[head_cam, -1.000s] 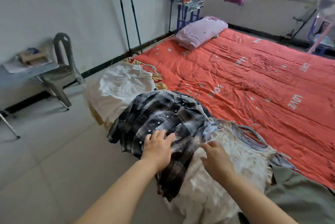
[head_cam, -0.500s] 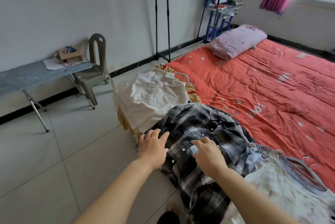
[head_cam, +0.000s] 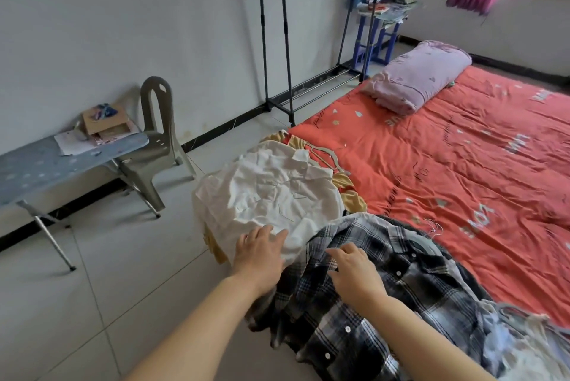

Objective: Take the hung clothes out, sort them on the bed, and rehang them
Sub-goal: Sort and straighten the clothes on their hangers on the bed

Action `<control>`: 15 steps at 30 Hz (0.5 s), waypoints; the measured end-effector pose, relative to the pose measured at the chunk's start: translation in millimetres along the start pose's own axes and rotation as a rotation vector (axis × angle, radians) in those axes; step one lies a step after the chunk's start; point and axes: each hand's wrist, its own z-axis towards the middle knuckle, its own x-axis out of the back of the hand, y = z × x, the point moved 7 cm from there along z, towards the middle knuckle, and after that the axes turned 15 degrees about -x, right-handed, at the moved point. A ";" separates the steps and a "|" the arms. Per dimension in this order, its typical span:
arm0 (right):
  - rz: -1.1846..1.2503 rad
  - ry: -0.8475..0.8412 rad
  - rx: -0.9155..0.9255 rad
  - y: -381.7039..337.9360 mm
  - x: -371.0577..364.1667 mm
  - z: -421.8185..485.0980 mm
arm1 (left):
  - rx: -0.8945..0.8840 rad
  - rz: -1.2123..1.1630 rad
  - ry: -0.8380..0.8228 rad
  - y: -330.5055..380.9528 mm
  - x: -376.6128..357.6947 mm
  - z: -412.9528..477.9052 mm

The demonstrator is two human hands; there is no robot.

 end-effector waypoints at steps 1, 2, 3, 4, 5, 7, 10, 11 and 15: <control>0.008 0.001 -0.015 -5.4 1.2 11.4 | -0.012 -0.004 -0.007 -10.7 3.0 11.3; 0.011 0.002 -0.030 -10.9 1.7 21.9 | -0.026 -0.006 -0.011 -20.9 5.6 22.6; 0.015 0.006 -0.046 -16.1 2.4 32.1 | -0.046 -0.007 -0.011 -30.6 8.4 34.0; 0.018 0.012 -0.068 -21.0 2.6 42.9 | -0.071 -0.004 -0.015 -39.4 11.3 45.8; 0.023 0.018 -0.095 -25.6 2.2 53.2 | -0.100 -0.004 -0.023 -47.4 13.1 56.9; 0.036 0.030 -0.158 -36.4 1.2 73.2 | -0.157 0.000 -0.041 -65.5 16.5 78.6; 0.091 0.043 -0.253 -56.9 0.4 100.6 | -0.244 0.027 -0.065 -98.2 25.4 113.5; 0.105 0.047 -0.277 -63.9 0.5 108.5 | -0.271 0.036 -0.075 -108.3 28.6 124.7; 0.140 0.073 -0.367 -78.8 -0.1 134.2 | -0.361 0.063 -0.107 -134.5 37.7 167.4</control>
